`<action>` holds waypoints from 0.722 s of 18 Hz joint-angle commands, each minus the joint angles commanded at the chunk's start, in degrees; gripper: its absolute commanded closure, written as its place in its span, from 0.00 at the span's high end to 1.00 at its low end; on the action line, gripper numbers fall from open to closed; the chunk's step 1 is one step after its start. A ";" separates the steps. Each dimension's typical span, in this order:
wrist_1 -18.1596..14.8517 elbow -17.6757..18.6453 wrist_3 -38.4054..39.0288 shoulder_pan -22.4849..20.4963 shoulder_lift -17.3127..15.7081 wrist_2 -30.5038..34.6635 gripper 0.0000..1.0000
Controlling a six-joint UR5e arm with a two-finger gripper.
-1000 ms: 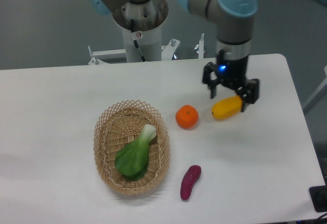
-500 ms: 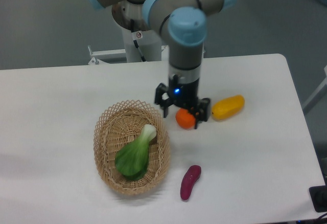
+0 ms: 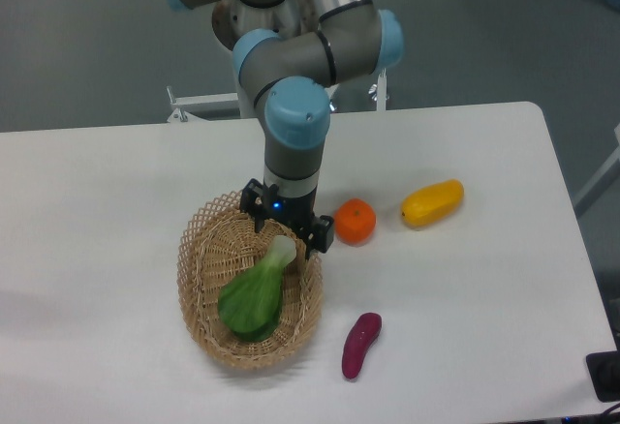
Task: Pick up the green vegetable from the basket
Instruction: 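Lower the gripper onto the bok choy stem and close on it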
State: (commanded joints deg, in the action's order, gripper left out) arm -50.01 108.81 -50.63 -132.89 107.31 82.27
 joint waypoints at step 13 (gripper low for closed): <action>2.20 0.09 0.62 1.67 4.22 2.37 1.00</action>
State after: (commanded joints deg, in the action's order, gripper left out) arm -47.81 108.90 -50.01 -131.22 111.53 84.63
